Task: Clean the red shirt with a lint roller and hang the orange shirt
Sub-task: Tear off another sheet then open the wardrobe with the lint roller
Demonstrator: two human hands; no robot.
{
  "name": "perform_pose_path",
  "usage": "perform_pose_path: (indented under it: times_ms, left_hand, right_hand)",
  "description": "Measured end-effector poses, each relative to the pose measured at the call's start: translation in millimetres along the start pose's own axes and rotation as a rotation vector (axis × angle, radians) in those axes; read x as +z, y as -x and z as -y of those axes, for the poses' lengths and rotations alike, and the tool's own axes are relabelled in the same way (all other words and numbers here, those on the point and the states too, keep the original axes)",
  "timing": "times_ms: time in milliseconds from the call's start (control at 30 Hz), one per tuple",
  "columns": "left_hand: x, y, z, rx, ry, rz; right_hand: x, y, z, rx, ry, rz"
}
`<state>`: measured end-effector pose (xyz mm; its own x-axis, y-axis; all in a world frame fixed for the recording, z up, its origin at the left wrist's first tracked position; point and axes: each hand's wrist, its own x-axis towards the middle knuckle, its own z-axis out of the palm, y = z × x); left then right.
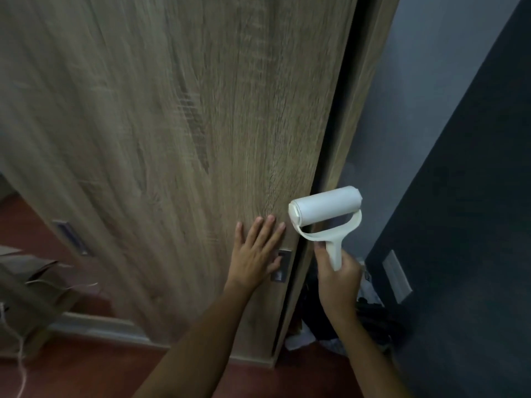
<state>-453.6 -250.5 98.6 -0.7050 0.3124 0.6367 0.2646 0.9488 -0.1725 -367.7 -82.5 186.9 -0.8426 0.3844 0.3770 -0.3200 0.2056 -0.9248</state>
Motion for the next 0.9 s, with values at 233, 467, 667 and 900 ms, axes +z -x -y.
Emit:
perform_pose_path:
  times_ms: [233, 467, 667, 900]
  left_hand:
    - [-3, 12, 35, -0.016, -0.004, -0.014]
    - [-9, 31, 97, -0.029, -0.017, 0.052]
    - [-16, 50, 153, -0.087, -0.033, 0.115]
    - [-46, 74, 207, -0.31, -0.039, 0.21]
  right_hand:
    - [19, 9, 5, -0.007, -0.012, -0.016]
    - [58, 14, 17, 0.016, -0.03, 0.003]
    - [86, 16, 27, 0.013, -0.014, 0.021]
    - [129, 26, 39, 0.007, -0.039, 0.073]
